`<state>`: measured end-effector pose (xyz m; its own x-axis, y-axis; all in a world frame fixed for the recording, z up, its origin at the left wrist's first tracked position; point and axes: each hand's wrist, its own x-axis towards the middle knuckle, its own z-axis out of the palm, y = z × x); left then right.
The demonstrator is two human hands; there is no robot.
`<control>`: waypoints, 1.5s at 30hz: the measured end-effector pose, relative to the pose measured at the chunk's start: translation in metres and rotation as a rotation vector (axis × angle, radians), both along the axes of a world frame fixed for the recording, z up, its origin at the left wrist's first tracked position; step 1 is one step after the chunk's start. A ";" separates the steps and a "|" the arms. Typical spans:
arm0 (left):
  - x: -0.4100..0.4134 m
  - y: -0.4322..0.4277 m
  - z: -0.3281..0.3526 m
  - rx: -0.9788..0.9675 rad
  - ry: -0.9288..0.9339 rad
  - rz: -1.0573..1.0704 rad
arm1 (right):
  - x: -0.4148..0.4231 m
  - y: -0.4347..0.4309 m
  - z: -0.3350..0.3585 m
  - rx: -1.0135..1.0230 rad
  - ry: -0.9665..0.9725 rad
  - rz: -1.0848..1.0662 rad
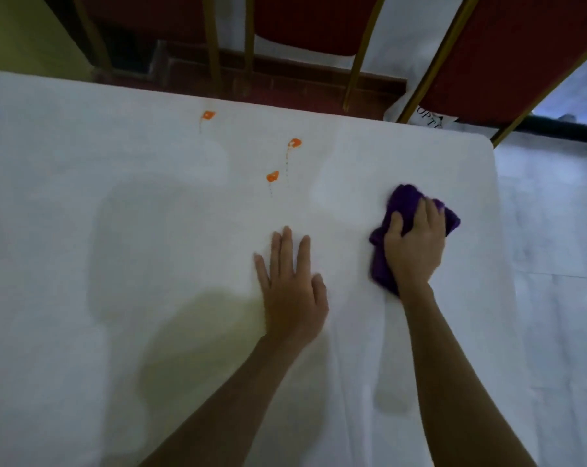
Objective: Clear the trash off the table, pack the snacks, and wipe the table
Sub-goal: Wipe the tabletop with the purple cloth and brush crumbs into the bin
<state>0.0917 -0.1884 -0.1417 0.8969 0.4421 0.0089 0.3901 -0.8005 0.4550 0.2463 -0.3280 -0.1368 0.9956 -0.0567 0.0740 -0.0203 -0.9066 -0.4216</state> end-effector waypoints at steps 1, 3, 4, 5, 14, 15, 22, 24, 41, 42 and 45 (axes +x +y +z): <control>-0.005 0.018 -0.002 -0.006 -0.026 -0.011 | 0.013 0.024 0.003 0.005 0.002 -0.056; -0.014 0.059 -0.001 -0.002 -0.031 0.100 | 0.022 0.077 0.001 0.000 0.003 -0.008; -0.017 0.081 0.001 0.014 -0.013 0.161 | 0.011 0.103 0.000 0.007 -0.005 0.081; -0.018 0.102 0.003 0.035 0.012 0.201 | -0.007 0.120 -0.002 0.010 -0.028 0.175; -0.050 0.195 -0.008 0.293 0.114 0.351 | -0.037 0.064 -0.004 -0.015 -0.009 0.209; -0.049 0.193 -0.009 0.306 0.111 0.348 | -0.012 0.079 -0.002 -0.015 0.010 0.122; -0.051 0.195 -0.010 0.368 0.104 0.354 | 0.010 0.230 -0.004 0.019 -0.034 0.364; -0.050 0.195 -0.007 0.346 0.124 0.347 | -0.042 0.233 -0.004 0.024 -0.044 0.541; -0.045 0.193 0.000 0.232 0.212 0.358 | 0.032 0.308 -0.004 -0.006 0.010 0.529; -0.044 0.194 -0.001 0.228 0.219 0.361 | 0.035 0.319 -0.004 -0.003 0.007 0.534; -0.044 0.195 -0.002 0.218 0.253 0.356 | 0.034 0.345 -0.001 0.008 0.015 0.658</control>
<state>0.0476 0.0066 -0.1436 0.6763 0.7339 -0.0632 0.7336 -0.6635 0.1469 0.2803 0.0174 -0.1383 0.8234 0.5640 0.0624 0.5317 -0.7284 -0.4321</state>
